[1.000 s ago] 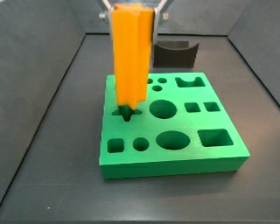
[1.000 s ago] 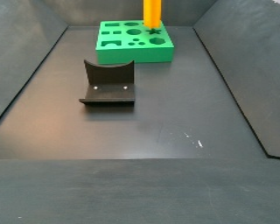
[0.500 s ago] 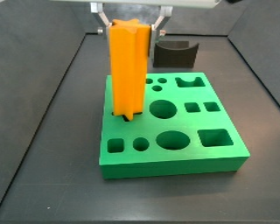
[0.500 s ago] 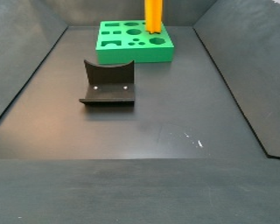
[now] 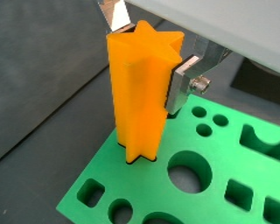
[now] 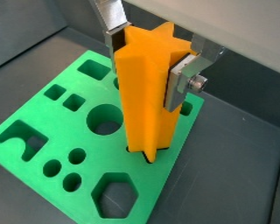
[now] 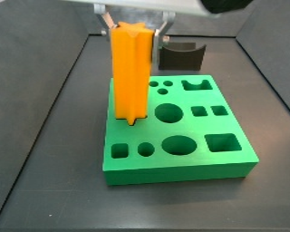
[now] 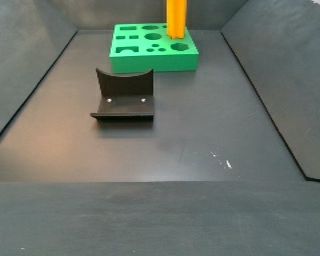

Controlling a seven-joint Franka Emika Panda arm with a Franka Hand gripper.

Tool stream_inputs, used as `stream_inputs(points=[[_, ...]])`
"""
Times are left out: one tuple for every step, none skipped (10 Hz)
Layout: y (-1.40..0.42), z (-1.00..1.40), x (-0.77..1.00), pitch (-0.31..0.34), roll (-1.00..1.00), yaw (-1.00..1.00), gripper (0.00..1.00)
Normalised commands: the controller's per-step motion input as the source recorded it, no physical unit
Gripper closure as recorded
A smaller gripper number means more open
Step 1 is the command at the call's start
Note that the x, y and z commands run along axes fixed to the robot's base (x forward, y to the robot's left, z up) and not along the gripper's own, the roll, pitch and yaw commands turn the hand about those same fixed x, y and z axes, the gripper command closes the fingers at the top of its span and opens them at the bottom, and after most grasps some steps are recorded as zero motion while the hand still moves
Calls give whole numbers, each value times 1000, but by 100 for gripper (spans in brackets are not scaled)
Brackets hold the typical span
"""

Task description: Insert the star object.

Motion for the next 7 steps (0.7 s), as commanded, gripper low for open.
stream_inputs(points=[[0,-220,186,34,66,-549,100],[0,-311,0,0,64,-251,100],[-6,-366,-3,-23,90,-166,100],[0,-406,-160,-194,71,-77,100],[0,-431,-166,-297,0,-49,100],[0,-417,-126,-294,0,-29,100],[0,-417,-120,-287,0,-20,100]])
